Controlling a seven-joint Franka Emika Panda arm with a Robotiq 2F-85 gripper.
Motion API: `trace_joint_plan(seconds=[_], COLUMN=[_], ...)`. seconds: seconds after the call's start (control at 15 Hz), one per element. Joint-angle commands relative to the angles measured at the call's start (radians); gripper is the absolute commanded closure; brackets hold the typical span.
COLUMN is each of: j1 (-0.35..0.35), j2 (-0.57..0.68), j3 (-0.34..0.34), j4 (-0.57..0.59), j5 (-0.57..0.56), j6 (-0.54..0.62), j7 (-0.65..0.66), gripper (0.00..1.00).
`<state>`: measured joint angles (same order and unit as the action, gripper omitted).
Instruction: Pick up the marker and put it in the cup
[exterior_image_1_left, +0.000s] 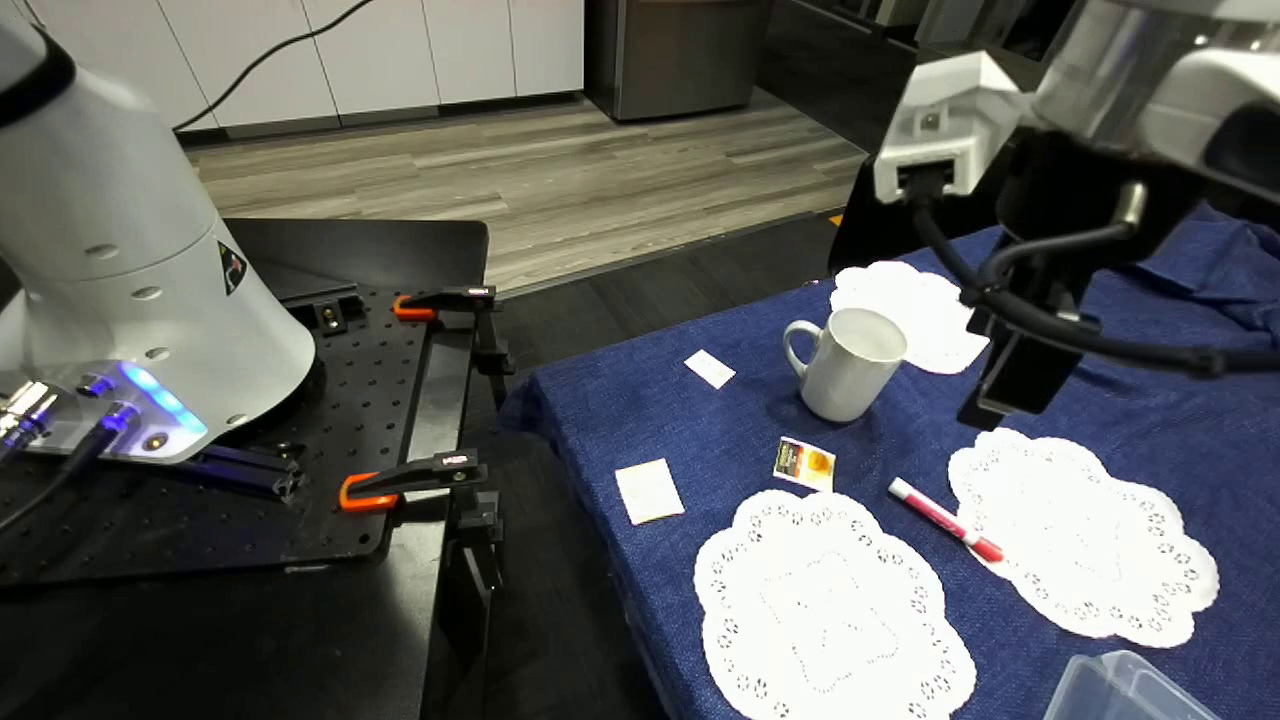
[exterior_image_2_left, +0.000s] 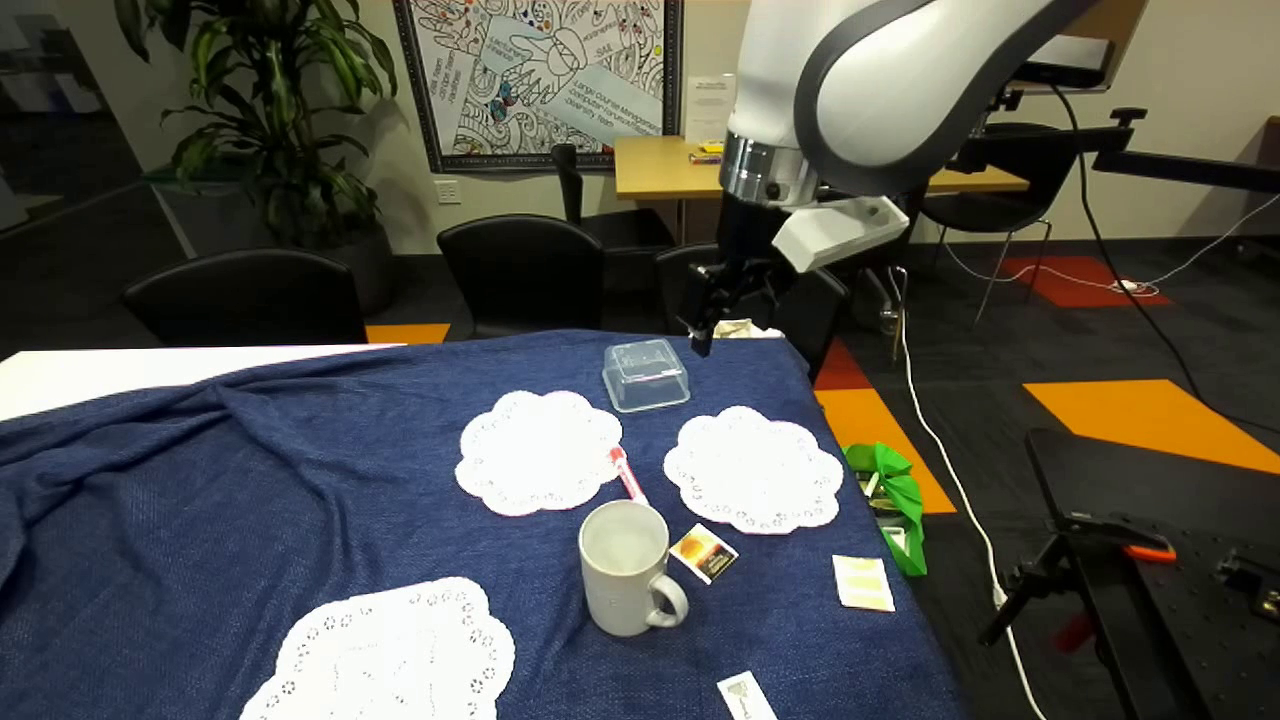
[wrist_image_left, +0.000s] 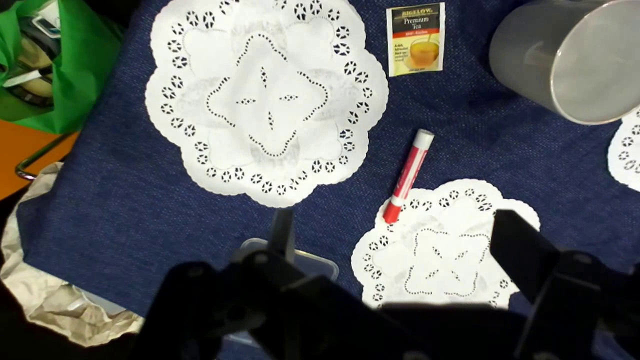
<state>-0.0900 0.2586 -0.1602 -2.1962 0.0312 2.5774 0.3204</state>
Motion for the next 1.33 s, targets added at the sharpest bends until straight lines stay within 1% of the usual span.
trace_joint_plan(seconds=[0.0, 0.13, 0.4, 0.53, 0.8, 0.93, 1.27], j1=[0.005, 0.009, 0.009, -0.012, -0.035, -0.039, -0.026], j2=[0.026, 0.057, 0.060, 0.115, 0.234, 0.303, 0.457], j3=[-0.002, -0.001, -0.001, 0.024, 0.059, 0.068, 0.054], j4=[0.013, 0.034, 0.044, 0.106, 0.209, 0.271, 0.408], j5=[0.002, 0.004, 0.004, 0.055, 0.142, 0.167, 0.172], j6=[0.000, 0.001, 0.001, -0.040, -0.046, -0.058, -0.085], j7=[-0.001, -0.001, -0.001, -0.036, -0.082, -0.075, -0.023], gripper=[0.00, 0.00, 0.00, 0.00, 0.00, 0.00, 0.00])
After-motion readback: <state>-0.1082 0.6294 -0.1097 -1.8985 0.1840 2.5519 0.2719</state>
